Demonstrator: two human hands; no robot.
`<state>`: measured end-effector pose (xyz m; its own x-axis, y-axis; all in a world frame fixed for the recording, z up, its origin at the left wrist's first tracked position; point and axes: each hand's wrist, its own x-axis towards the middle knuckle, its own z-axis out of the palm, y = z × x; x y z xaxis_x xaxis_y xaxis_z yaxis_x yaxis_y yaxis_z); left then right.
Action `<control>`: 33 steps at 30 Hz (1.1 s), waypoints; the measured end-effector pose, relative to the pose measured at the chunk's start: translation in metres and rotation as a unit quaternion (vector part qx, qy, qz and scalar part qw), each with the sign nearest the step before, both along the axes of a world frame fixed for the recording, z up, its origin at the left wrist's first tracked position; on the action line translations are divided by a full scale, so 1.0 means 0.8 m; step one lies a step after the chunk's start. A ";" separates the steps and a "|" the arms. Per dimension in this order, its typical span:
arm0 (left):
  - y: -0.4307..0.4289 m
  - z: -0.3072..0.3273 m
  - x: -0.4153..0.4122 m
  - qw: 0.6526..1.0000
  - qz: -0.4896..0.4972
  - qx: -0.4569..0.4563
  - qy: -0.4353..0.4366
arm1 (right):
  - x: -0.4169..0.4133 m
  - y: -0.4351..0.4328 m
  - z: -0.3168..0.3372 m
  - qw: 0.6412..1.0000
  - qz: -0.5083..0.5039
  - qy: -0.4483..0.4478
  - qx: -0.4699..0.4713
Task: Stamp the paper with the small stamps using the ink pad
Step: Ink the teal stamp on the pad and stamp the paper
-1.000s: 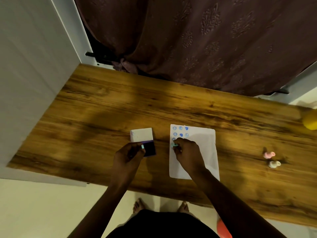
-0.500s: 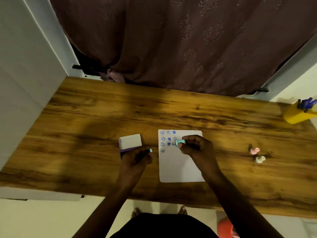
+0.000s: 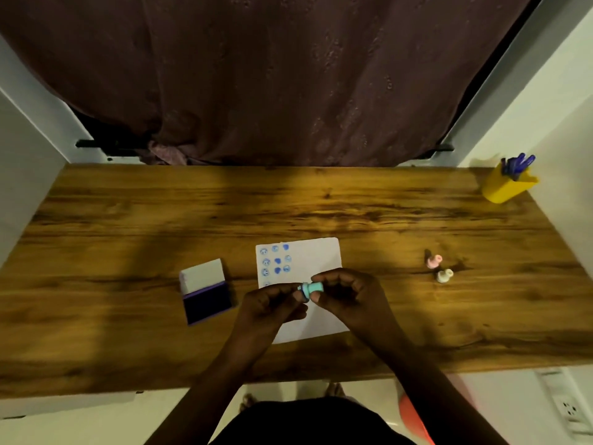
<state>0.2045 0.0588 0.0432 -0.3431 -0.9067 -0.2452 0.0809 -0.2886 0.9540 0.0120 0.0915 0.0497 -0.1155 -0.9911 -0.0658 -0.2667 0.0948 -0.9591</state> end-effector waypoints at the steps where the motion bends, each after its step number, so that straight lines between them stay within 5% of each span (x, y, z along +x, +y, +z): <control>1: 0.001 -0.001 -0.003 1.000 0.000 0.004 0.003 | -0.005 0.003 -0.001 1.000 0.007 0.006 -0.001; 16: 0.012 -0.017 -0.064 0.999 -0.020 -0.011 -0.033 | -0.072 0.019 0.002 0.993 0.007 -0.059 0.099; 22: 0.001 -0.026 -0.100 0.997 0.023 -0.002 -0.072 | -0.116 -0.011 0.008 0.991 0.023 0.122 0.046; 27: -0.003 -0.033 -0.109 0.996 0.055 0.021 -0.068 | -0.180 -0.070 -0.014 0.958 -0.039 0.283 0.017; 33: 0.007 -0.036 -0.110 0.994 0.071 0.043 -0.066 | -0.215 -0.123 -0.046 0.916 0.001 0.400 0.032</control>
<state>0.1164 0.0647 0.0146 -0.1718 -0.9176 -0.3585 0.0022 -0.3642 0.9313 -0.1596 -0.0068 0.0128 -0.1511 -0.9883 -0.0185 -0.8817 0.1432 -0.4496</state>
